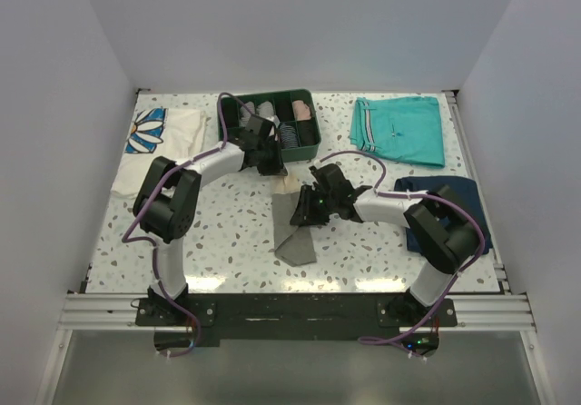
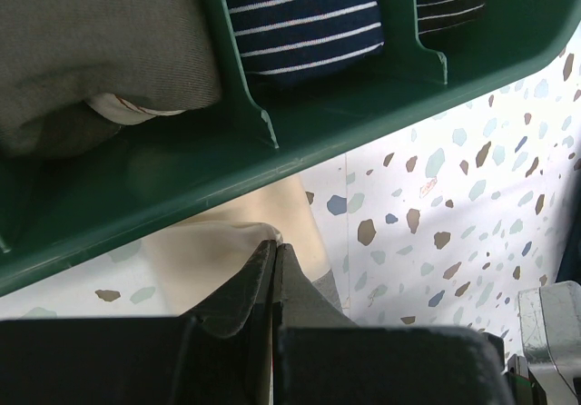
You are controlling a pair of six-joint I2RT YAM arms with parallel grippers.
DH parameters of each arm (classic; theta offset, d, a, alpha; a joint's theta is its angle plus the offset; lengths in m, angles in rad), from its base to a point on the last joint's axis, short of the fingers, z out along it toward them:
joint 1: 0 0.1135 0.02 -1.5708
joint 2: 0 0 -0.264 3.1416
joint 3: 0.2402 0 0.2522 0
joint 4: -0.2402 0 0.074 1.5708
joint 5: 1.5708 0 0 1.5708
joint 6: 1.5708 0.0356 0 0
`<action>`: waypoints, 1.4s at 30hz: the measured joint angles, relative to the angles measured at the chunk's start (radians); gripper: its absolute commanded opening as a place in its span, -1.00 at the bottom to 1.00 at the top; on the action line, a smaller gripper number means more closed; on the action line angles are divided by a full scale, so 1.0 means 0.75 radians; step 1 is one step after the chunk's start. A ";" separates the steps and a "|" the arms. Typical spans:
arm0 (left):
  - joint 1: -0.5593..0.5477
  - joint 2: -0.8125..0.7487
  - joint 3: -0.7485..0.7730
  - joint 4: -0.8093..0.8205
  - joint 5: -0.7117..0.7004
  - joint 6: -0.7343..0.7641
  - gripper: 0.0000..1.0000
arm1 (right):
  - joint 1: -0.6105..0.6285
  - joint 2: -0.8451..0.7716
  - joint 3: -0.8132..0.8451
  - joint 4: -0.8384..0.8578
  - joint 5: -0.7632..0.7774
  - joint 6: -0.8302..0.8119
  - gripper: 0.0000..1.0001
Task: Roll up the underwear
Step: Fold the underwear at the center of the board.
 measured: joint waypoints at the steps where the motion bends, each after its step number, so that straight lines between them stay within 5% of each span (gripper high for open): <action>1: 0.000 0.000 0.000 0.000 0.000 0.000 -1.00 | 0.000 0.001 0.000 -0.001 0.000 0.000 -0.35; 9: 0.000 0.000 0.000 0.000 0.000 0.000 -1.00 | 0.000 0.014 0.000 0.008 -0.016 -0.003 -0.67; 13: 0.000 0.000 0.000 0.000 0.001 0.000 -1.00 | -0.001 0.040 0.000 0.016 -0.039 0.002 -1.00; 35: 0.001 0.000 0.000 0.000 0.001 0.001 -1.00 | -0.001 -0.039 -0.015 0.116 -0.082 0.055 -1.00; 38: 0.001 0.000 0.000 -0.001 0.001 0.001 -1.00 | -0.001 -0.044 -0.015 0.112 -0.080 0.056 -0.49; 42: 0.001 0.000 0.000 0.000 0.001 0.001 -1.00 | -0.001 -0.044 -0.015 0.077 -0.068 0.044 -0.39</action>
